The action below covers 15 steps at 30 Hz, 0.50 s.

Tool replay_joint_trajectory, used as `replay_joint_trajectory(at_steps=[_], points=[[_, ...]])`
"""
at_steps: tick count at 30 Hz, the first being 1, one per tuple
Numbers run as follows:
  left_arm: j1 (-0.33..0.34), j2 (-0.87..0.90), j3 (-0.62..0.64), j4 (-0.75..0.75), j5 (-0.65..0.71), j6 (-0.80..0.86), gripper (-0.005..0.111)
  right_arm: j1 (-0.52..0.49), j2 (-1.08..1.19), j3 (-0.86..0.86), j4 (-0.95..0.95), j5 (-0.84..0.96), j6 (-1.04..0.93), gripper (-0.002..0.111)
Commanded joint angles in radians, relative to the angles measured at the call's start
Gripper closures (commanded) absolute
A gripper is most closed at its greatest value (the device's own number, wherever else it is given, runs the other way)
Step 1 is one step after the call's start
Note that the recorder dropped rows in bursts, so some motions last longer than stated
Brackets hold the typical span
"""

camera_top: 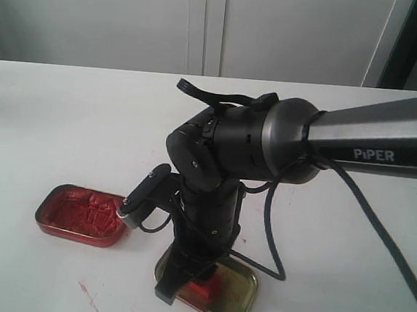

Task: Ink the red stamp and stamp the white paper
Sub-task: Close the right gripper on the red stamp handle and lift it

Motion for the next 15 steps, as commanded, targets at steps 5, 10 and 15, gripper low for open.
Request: replay_joint_trajectory(at_steps=[5, 10, 15], points=[[0.002, -0.005, 0.010, 0.000, 0.007, 0.000, 0.107, 0.001, 0.001, -0.004, 0.004, -0.019, 0.040, 0.069], [0.002, -0.005, 0.010, 0.000, 0.007, 0.000, 0.107, 0.001, 0.001, -0.004, 0.004, -0.016, 0.051, 0.069], [0.002, -0.005, 0.010, 0.000, 0.007, 0.000, 0.107, 0.001, 0.005, -0.004, 0.004, 0.006, 0.053, 0.069]])
